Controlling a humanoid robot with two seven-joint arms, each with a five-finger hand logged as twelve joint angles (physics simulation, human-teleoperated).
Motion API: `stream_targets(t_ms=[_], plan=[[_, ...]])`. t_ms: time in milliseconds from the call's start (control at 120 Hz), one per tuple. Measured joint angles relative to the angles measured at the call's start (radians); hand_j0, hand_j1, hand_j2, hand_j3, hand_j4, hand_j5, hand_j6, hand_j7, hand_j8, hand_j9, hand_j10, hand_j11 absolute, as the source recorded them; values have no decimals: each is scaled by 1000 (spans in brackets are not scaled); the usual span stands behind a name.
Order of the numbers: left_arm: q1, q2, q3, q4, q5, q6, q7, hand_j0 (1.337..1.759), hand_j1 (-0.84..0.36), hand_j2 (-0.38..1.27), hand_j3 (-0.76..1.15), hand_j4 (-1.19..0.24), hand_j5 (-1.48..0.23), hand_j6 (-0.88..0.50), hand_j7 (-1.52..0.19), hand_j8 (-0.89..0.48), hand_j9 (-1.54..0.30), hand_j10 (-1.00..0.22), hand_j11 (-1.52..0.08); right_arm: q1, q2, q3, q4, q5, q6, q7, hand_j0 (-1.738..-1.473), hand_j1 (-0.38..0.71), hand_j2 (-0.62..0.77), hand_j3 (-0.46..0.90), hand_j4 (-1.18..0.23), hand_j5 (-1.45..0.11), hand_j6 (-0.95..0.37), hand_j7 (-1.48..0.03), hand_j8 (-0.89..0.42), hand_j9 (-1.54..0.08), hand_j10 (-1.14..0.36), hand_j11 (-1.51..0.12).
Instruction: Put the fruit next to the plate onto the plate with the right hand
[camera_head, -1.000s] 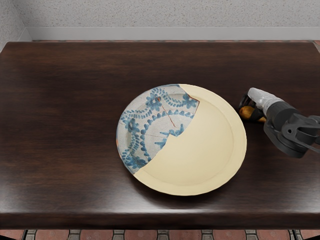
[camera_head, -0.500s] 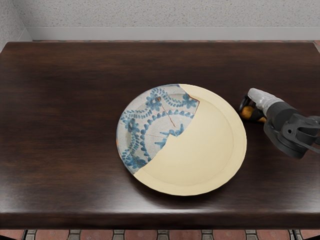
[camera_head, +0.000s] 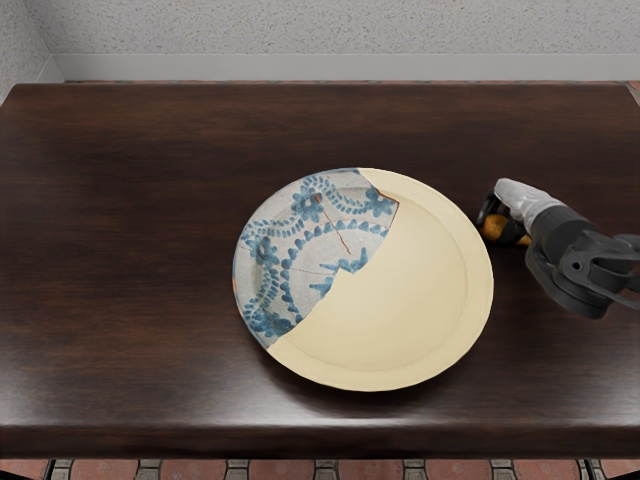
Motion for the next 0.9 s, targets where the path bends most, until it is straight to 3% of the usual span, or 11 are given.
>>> stream_targets(t_ms=[142,392,492,900], plan=[[-1,0,0,0,0,0,0,1658,344,1,-1,-3,-6,-3,-6,-3,-6,-3,-6,-2,1,0,-3,-2,1,-1,-1633,249,59,-2,-801,-841,-482,-956,-480,-935,-618,-998],[0,0,0,0,0,0,0,1658,344,1,0,-3,-5,-3,-5,-3,-5,-3,-5,-5,2,-2,-5,11,-2,-1,-1641,205,229,-1,-787,-868,-601,-956,-602,-915,-710,-985],[0,0,1,0,0,0,0,1658,344,1,0,-3,-5,-3,-5,-3,-5,-3,-5,-6,0,5,-5,20,-1,2,-1644,178,227,2,-770,-898,-587,-957,-608,-932,-728,-1002],[0,0,1,0,0,0,0,1658,344,1,0,-3,-5,-3,-5,-3,-5,-3,-5,2,-77,129,4,36,15,2,-1657,352,503,0,-725,-979,-503,-958,-524,-978,-692,-992]])
